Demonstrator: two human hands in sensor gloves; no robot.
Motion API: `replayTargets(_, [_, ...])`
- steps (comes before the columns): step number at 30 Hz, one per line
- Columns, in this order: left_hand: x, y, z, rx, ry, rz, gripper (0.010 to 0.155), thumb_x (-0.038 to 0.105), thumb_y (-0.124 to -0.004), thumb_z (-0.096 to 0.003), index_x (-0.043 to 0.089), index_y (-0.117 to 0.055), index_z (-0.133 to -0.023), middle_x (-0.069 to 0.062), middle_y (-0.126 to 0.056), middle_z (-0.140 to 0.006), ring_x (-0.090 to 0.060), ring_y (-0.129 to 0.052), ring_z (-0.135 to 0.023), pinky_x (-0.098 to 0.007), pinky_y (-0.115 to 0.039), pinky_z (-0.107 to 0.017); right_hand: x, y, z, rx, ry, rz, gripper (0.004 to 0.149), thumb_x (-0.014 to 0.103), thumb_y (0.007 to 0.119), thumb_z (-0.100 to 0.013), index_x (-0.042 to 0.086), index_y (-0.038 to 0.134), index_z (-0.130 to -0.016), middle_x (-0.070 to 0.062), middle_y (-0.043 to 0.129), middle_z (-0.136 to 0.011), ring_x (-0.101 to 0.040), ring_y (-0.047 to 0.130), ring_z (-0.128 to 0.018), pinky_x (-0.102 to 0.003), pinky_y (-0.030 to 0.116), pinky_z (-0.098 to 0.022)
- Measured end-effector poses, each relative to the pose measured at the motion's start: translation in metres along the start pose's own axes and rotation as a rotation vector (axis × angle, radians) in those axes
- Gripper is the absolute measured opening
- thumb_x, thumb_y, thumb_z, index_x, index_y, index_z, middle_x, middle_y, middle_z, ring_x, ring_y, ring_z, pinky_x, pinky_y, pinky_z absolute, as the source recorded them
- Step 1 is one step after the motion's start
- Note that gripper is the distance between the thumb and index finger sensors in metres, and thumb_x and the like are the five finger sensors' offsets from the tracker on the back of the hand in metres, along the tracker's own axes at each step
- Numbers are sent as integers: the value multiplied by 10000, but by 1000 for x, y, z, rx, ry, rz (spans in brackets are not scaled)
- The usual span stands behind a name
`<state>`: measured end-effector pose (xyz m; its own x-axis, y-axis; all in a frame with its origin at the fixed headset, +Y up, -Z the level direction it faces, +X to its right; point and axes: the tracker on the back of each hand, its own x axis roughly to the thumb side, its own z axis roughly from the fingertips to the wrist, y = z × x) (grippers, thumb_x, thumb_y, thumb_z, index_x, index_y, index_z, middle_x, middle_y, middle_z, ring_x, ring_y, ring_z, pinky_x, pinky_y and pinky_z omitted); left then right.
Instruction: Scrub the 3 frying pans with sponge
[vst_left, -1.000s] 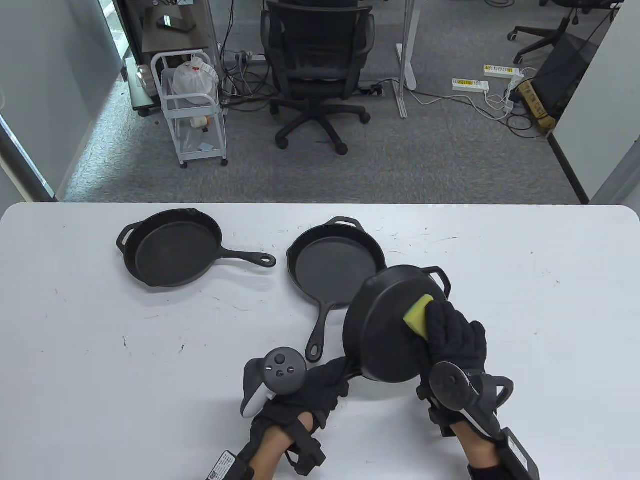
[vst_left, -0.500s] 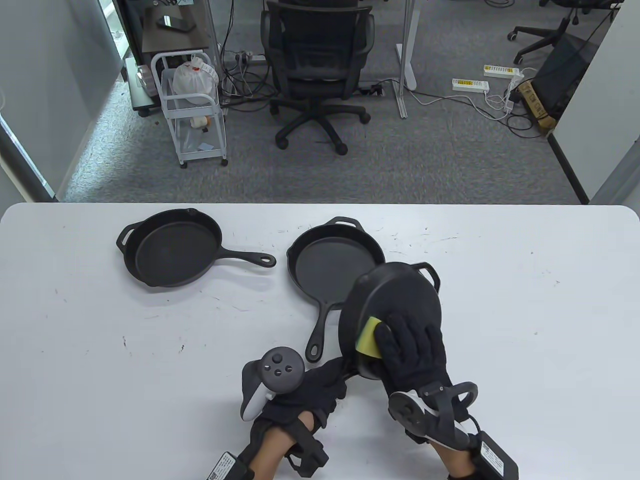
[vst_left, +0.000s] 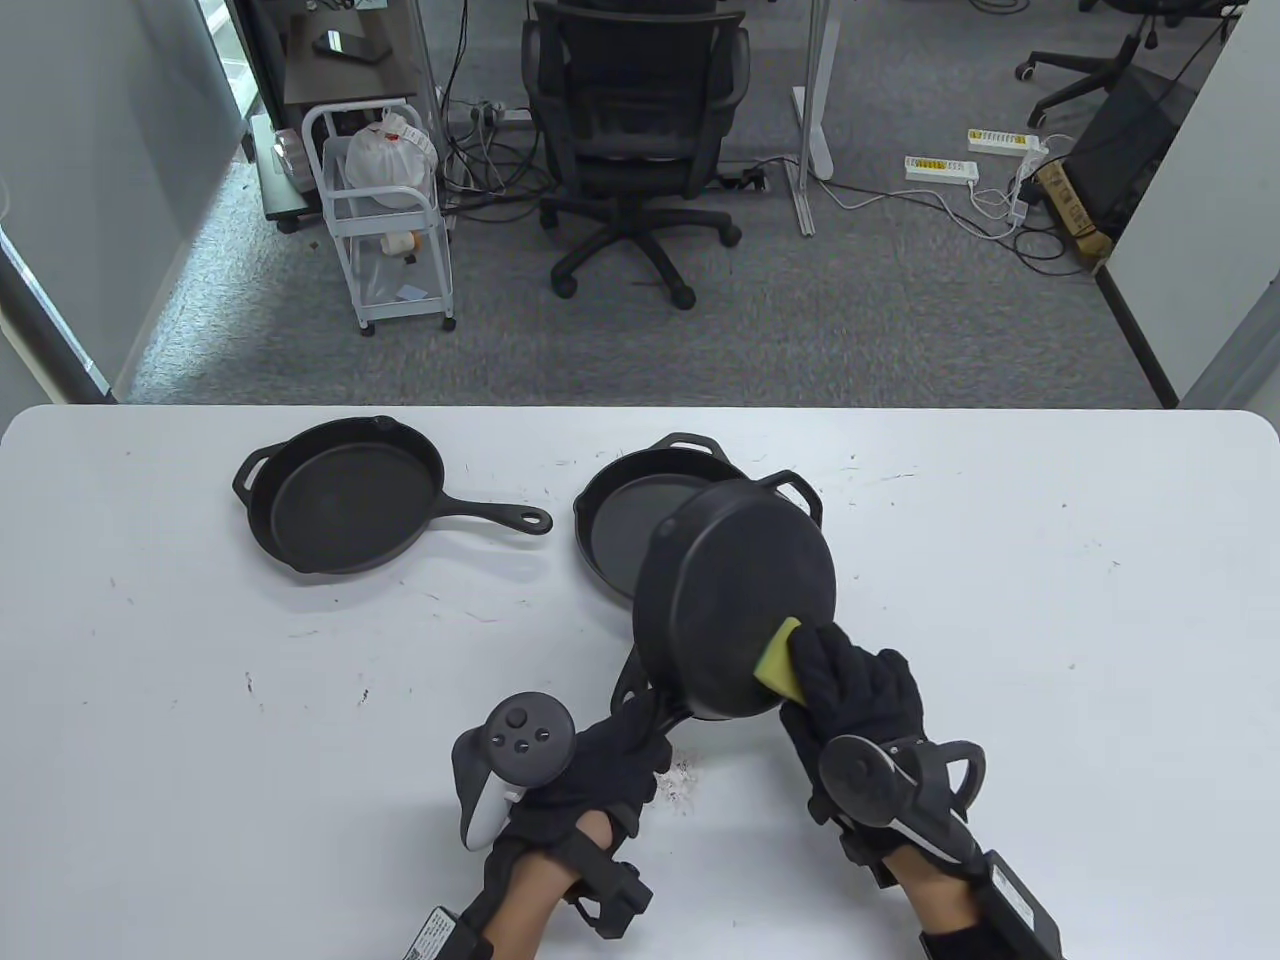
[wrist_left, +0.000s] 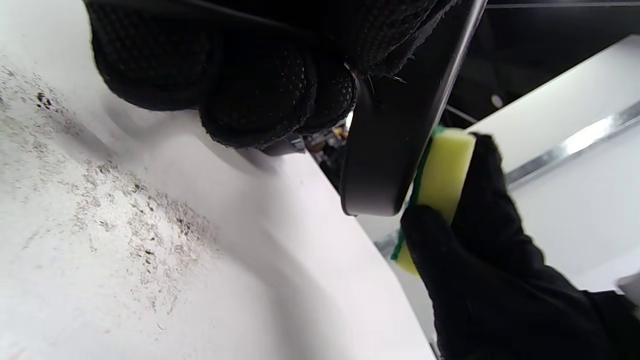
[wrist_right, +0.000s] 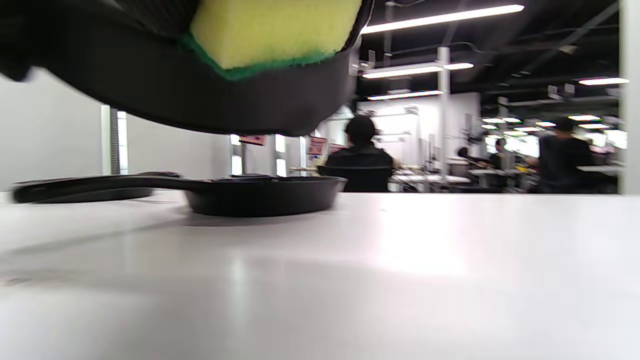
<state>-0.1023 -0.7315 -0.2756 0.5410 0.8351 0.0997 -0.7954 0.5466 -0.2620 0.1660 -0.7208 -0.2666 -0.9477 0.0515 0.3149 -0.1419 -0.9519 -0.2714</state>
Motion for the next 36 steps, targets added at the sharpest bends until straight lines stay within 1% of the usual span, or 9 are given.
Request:
replayTargets(4, [10, -13, 1, -83, -25, -94, 600, 302, -808, -483, 123, -772, -1054, -117, -1035, -758, -225, -1067, -463, -456, -944, -365, 20, -17, 6, -120, -99, 57, 752, 526, 708, -435, 427, 278, -1044, 8, 470, -1158, -278, 620, -1046, -584, 472, -770])
replayTargets(8, [21, -29, 1, -171, -67, -184, 602, 302, -824, -475, 134, -782, -1051, -111, -1036, -765, -225, -1070, -474, -459, -944, -379, 6, -29, 7, -204, 14, -3, 732, 521, 671, -444, 409, 275, -1049, -8, 468, -1157, -307, 596, -1055, -596, 454, -765])
replayTargets(12, [21, -28, 2, -153, -74, -183, 598, 314, -820, -483, 139, -784, -1053, -109, -1036, -765, -221, -1069, -477, -453, -944, -382, -24, -21, 3, -136, 176, -70, 734, 513, 650, -453, 374, 259, -1059, -38, 472, -1153, -326, 618, -1035, -607, 449, -759])
replayTargets(16, [13, -16, 3, -49, -55, -109, 592, 320, -809, -491, 140, -779, -1055, -110, -1030, -769, -220, -1066, -480, -450, -943, -382, -38, -4, -2, -36, 238, -51, 744, 506, 678, -454, 348, 279, -1062, -56, 519, -1138, -310, 718, -968, -597, 491, -750])
replayTargets(19, [8, -8, 5, 53, -33, -45, 593, 322, -799, -494, 140, -768, -1057, -114, -1026, -772, -217, -1068, -487, -452, -952, -382, -31, 2, -3, 22, 166, -38, 737, 505, 706, -451, 373, 310, -1058, -43, 536, -1134, -292, 738, -950, -589, 507, -749])
replayTargets(21, [7, -7, 6, 77, -23, -28, 596, 318, -799, -491, 134, -765, -1057, -116, -1028, -767, -217, -1070, -483, -453, -956, -378, -20, 3, -3, 23, 93, -25, 738, 510, 714, -446, 389, 314, -1054, -31, 535, -1136, -283, 735, -954, -583, 510, -753])
replayTargets(27, [13, -20, 3, -85, -44, -96, 593, 315, -822, -482, 126, -795, -1044, -116, -1049, -752, -224, -1083, -472, -459, -960, -376, 10, -14, 7, -135, -106, -80, 764, 560, 672, -424, 400, 269, -1054, -13, 456, -1158, -294, 609, -1038, -581, 479, -765])
replayTargets(31, [23, -31, 4, -169, -77, -213, 589, 320, -836, -477, 136, -813, -1036, -107, -1055, -752, -222, -1088, -482, -461, -960, -390, -2, -22, 8, -214, 43, -67, 728, 528, 636, -444, 387, 264, -1055, -19, 445, -1154, -312, 572, -1053, -591, 459, -761])
replayTargets(36, [23, -25, 6, -116, -75, -177, 588, 316, -837, -478, 126, -815, -1034, -114, -1053, -754, -225, -1086, -484, -463, -956, -392, -34, -15, 3, -134, 224, -117, 712, 504, 649, -456, 369, 300, -1062, -50, 504, -1139, -328, 642, -1006, -600, 464, -753])
